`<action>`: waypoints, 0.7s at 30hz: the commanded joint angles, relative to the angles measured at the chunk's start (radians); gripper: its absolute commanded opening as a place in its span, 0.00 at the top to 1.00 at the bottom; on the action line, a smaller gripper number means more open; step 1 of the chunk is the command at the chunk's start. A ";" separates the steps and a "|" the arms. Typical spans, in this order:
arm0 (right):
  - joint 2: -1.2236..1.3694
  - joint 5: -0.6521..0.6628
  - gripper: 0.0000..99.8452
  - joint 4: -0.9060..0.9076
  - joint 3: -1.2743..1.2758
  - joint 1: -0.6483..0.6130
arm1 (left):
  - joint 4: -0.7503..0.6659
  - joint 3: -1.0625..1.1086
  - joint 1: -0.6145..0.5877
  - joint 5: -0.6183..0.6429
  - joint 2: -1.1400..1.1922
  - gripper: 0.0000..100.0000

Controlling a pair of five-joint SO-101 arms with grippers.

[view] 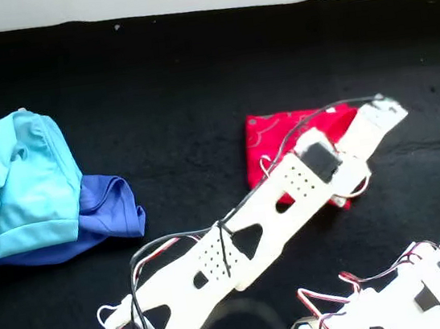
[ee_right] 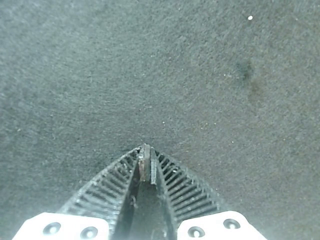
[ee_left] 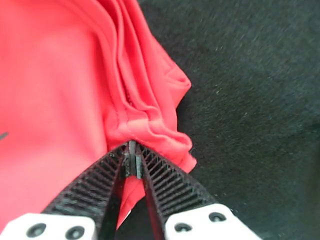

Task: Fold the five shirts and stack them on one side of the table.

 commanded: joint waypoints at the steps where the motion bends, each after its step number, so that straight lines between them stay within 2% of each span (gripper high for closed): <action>1: -0.001 -0.002 0.99 -0.007 0.013 0.015 | -0.018 -0.035 0.036 0.002 -0.042 0.99; 6: -0.001 -0.002 0.99 -0.007 0.013 0.015 | -0.020 -0.033 0.096 -0.003 -0.145 0.99; 9: -0.001 -0.002 0.99 -0.007 0.013 0.015 | -0.058 -0.033 0.070 -0.003 -0.182 0.99; 16: -0.001 -0.002 0.99 -0.007 0.015 0.015 | -0.344 0.012 -0.148 0.000 -0.185 0.99; 21: -0.001 -0.002 0.99 -0.007 0.015 0.010 | -0.540 0.134 -0.179 -0.002 -0.137 0.99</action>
